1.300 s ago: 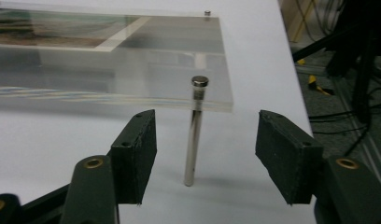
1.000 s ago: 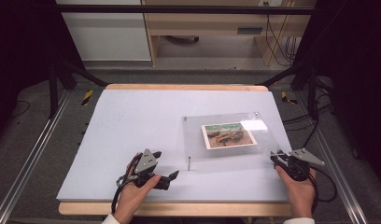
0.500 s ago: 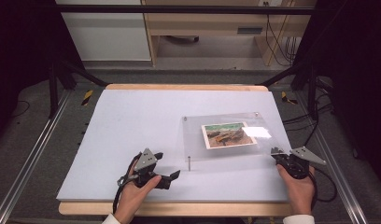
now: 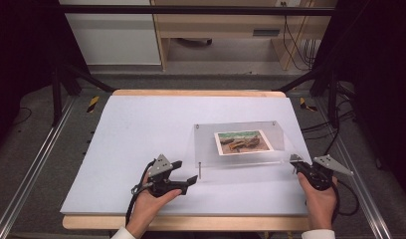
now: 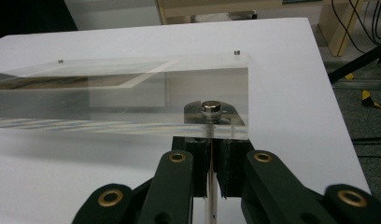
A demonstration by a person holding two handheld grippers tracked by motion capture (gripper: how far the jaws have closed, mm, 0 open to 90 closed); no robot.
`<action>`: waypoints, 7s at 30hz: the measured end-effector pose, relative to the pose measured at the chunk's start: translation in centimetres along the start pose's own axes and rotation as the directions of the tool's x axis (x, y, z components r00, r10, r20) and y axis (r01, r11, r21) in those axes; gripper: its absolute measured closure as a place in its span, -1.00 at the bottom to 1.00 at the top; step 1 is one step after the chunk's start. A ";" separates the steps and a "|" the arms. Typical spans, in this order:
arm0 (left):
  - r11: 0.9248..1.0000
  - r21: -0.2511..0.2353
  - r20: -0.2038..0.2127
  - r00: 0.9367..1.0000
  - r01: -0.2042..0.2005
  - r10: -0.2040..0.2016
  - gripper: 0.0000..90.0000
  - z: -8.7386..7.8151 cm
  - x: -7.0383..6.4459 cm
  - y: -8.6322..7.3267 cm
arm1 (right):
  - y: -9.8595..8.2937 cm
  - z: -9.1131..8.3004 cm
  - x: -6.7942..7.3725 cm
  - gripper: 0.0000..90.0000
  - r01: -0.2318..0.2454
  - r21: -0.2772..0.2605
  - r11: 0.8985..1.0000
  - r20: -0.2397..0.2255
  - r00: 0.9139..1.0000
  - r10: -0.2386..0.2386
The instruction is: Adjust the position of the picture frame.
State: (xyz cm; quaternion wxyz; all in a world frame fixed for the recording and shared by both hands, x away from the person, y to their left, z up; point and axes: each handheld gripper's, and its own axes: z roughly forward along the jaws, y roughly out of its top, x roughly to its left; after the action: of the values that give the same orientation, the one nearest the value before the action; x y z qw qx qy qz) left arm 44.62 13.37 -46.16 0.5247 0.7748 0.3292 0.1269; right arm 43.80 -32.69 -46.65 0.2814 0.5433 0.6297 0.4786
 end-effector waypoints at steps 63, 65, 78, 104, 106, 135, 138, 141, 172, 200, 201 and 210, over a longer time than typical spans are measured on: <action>0.995 -0.063 0.000 0.997 0.071 -0.071 0.88 2.1 0.1 2.2 | 1.2 -0.5 1.0 0.89 0.044 0.004 0.999 -0.014 0.999 -0.044; 0.994 -0.075 -0.003 0.996 0.085 -0.085 0.88 1.4 0.6 2.6 | 1.6 -0.6 1.9 0.89 0.053 0.000 0.999 -0.012 0.999 -0.053; 0.986 -0.137 -0.078 0.991 0.098 -0.110 0.85 -4.6 5.5 3.0 | 4.1 2.4 8.6 0.88 0.095 -0.013 0.995 -0.073 0.993 -0.095; 0.978 -0.196 -0.102 0.990 0.077 -0.099 0.83 -4.8 9.7 3.5 | 6.1 6.4 11.3 0.88 0.101 -0.051 0.994 -0.048 0.993 -0.103; 0.978 -0.192 -0.110 0.989 0.077 -0.099 0.84 -4.9 9.7 3.4 | 5.8 6.3 11.5 0.87 0.102 -0.050 0.994 -0.046 0.994 -0.104; 0.987 -0.133 -0.151 0.982 0.095 -0.115 0.88 -4.8 9.1 1.6 | 3.6 5.9 11.8 0.88 0.081 0.009 0.997 -0.066 0.995 -0.080; 0.987 -0.131 -0.156 0.981 0.093 -0.113 0.87 -4.8 9.1 1.6 | 3.5 5.9 11.8 0.88 0.083 0.016 0.996 -0.065 0.994 -0.082; 0.986 -0.133 -0.156 0.981 0.095 -0.116 0.88 -4.8 9.2 1.6 | 3.4 5.9 11.9 0.88 0.079 0.015 0.997 -0.068 0.995 -0.078; 0.993 -0.075 -0.178 0.978 0.095 -0.107 0.88 -4.7 8.9 0.5 | 2.2 6.0 11.9 0.88 0.099 0.061 0.993 -0.080 0.992 -0.094; 0.994 -0.041 -0.188 0.976 0.101 -0.107 0.88 -4.8 9.3 0.1 | 1.7 6.1 12.4 0.89 0.113 0.088 0.990 -0.093 0.990 -0.105; 0.994 -0.041 -0.188 0.976 0.101 -0.107 0.88 -4.8 9.3 0.1 | 1.7 6.1 12.4 0.89 0.113 0.088 0.990 -0.093 0.990 -0.105; 0.993 -0.013 -0.184 0.976 0.115 -0.115 0.87 -4.6 9.3 -0.3 | 1.3 6.1 12.4 0.88 0.112 0.119 0.987 -0.095 0.990 -0.101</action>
State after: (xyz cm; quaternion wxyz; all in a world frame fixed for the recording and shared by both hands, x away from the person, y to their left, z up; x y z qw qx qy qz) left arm 49.00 22.79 -45.88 0.4995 0.7386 0.4205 0.1679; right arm 46.61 -19.12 -45.76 0.2438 0.5036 0.6983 0.4466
